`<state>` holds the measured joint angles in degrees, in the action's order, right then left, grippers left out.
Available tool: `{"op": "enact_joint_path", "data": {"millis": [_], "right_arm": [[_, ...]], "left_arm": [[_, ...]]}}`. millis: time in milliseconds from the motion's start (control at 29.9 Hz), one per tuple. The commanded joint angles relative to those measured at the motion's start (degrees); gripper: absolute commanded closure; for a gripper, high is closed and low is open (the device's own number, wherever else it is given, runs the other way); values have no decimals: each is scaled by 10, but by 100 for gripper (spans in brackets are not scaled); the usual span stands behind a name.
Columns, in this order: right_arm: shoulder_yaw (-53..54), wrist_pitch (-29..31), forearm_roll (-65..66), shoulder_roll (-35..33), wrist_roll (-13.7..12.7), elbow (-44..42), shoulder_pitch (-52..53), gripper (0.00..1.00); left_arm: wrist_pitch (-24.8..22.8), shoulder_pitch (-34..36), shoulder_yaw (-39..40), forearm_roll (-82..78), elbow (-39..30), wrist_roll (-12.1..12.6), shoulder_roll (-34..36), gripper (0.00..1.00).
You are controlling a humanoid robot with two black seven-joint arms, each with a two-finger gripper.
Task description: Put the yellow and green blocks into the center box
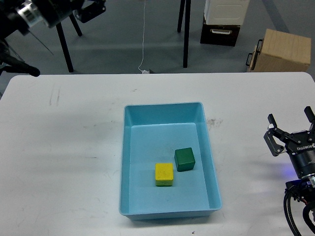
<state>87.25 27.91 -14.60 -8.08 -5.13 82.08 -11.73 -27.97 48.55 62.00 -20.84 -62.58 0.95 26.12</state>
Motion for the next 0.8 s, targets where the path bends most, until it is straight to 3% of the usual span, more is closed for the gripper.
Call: {"op": "enact_joint_path", "data": {"millis": [0, 167, 301, 334, 535, 769], "right_arm": [[-3, 1, 0, -1, 3, 2, 0, 1], [-3, 1, 0, -2, 4, 7, -13, 1], [-4, 1, 0, -3, 3, 25, -36, 1], [-4, 1, 0, -5, 3, 31, -40, 1], [-5, 1, 0, -12, 3, 55, -73, 1], [-6, 1, 0, -6, 3, 88, -121, 1]], "left_arm": [[0, -125, 158, 7, -53, 17, -33, 0], [0, -336, 311, 25, -210, 44, -98, 0], [0, -491, 352, 140, -293, 127, -163, 0], [0, -516, 356, 175, -301, 136, -178, 0], [0, -631, 366, 222, -354, 136, -261, 0], [0, -711, 328, 225, -384, 135, -261, 0]]}}
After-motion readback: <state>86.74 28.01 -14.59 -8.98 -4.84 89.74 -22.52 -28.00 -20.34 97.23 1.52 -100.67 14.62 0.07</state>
